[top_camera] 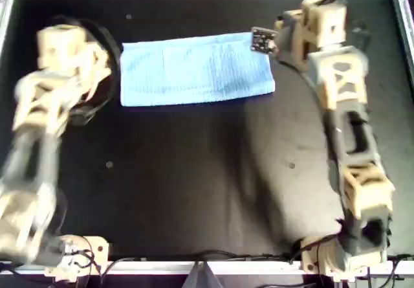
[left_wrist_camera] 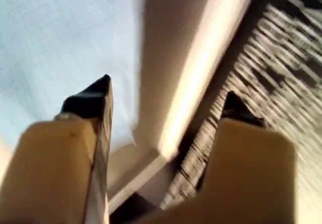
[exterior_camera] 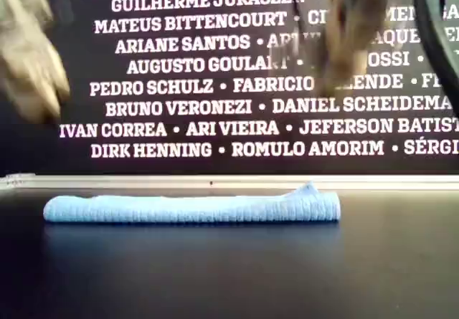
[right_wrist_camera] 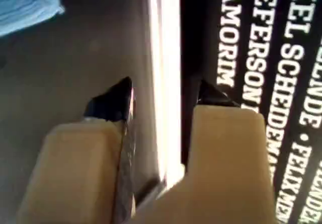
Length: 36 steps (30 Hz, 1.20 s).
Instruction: Fold a cloth
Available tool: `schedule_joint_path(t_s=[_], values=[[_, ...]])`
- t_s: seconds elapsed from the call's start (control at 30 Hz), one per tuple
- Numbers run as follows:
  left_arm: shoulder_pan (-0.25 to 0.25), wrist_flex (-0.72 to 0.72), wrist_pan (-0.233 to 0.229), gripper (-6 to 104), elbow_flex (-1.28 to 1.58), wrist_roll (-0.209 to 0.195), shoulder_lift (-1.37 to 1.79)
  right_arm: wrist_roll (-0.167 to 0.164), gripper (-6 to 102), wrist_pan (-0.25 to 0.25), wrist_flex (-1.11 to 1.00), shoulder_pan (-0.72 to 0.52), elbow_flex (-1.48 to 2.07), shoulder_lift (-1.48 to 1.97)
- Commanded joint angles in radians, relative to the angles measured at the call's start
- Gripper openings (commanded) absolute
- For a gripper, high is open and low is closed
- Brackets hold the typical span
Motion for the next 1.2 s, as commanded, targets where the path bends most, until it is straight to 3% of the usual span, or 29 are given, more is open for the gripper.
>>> schedule_joint_path(t_s=[0.0,0.27,0.5,0.6,0.7,0.8,0.97,1.17], values=[[0.012,0.074,-0.003,77,0.14,-0.005,0.42,0.005,52,0.005,0.247,-0.009,-0.092,0.293],[0.02,0.103,-0.003,76,0.522,-0.005,1.02,0.003,52,0.008,0.357,-0.012,-0.031,0.756],[0.012,0.178,0.014,76,0.716,-0.005,1.351,0.005,52,0.006,0.337,-0.1,0.627,1.236],[0.009,0.207,0.014,77,0.813,0.009,1.402,-0.014,52,0.006,0.215,-0.107,0.95,1.453],[0.008,0.186,0.014,77,0.917,0.012,1.399,-0.017,52,0.008,-0.046,-0.109,1.289,1.675],[0.017,0.06,0.0,77,1.031,0.015,1.408,-0.018,52,0.008,-0.356,-0.11,1.631,1.822],[0.02,-0.316,-0.003,77,1.258,0.015,1.387,-0.018,50,0.006,-0.793,-0.161,2.109,1.864],[0.008,-0.644,0.014,76,1.548,0.015,1.385,-0.018,50,0.005,-1.1,-0.282,2.422,1.862]])
